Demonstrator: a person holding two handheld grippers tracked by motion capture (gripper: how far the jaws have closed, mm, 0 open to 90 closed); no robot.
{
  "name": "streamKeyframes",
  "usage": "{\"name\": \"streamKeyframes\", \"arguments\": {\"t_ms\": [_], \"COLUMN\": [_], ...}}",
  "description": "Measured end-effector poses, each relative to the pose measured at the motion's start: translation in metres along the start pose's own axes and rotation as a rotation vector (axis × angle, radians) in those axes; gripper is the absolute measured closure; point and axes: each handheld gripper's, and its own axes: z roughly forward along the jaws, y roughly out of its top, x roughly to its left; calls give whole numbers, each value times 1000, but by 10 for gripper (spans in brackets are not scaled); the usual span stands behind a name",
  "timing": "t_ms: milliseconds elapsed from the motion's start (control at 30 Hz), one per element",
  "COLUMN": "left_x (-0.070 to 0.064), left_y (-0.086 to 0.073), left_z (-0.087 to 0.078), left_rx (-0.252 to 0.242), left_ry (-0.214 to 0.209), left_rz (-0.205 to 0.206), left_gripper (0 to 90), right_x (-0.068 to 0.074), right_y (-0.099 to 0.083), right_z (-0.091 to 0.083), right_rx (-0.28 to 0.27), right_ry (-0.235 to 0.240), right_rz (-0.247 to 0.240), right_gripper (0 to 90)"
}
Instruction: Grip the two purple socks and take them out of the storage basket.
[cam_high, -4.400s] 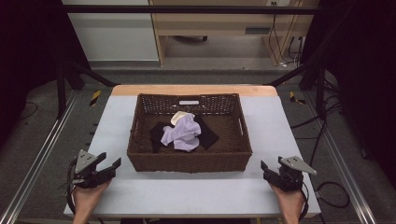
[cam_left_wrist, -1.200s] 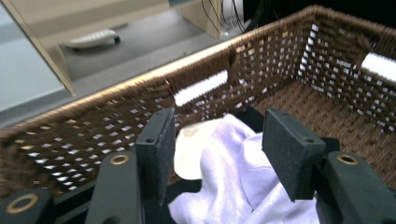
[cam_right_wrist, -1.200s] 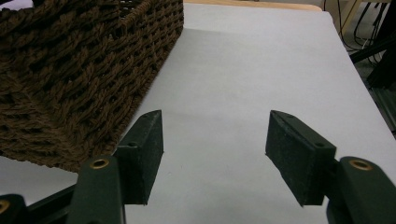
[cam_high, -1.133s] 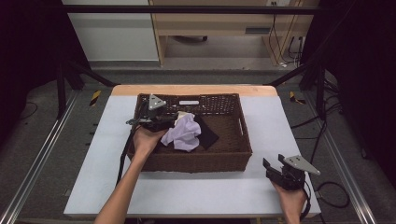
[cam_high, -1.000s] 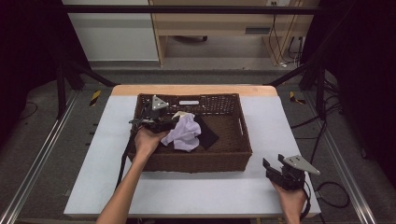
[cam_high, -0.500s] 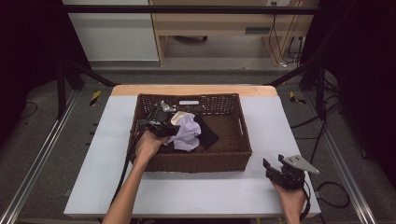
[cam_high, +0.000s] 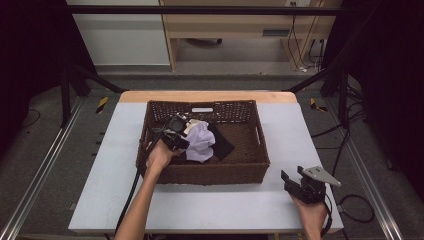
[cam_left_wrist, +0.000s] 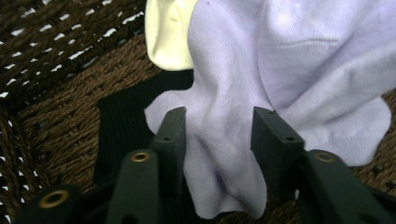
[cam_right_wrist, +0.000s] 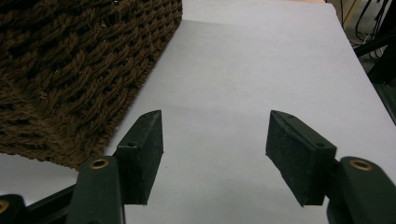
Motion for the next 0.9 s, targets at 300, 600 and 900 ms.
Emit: {"name": "streamKeyframes", "arguments": {"t_ms": [300, 600, 900], "left_x": [0, -1, -1], "left_y": [0, -3, -12], "left_z": [1, -19, -39], "left_rx": [33, -159, -373], "left_ry": [-48, -13, -7], "left_rz": [-5, 6, 10], "left_gripper": [835, 862, 863], "right_x": [0, -1, -2], "right_y": [0, -1, -1], "right_z": [1, 0, -2], "right_rx": [2, 2, -6], "right_ry": [2, 0, -3], "right_rz": [-3, -2, 0], "right_gripper": [370, 373, 377]}}
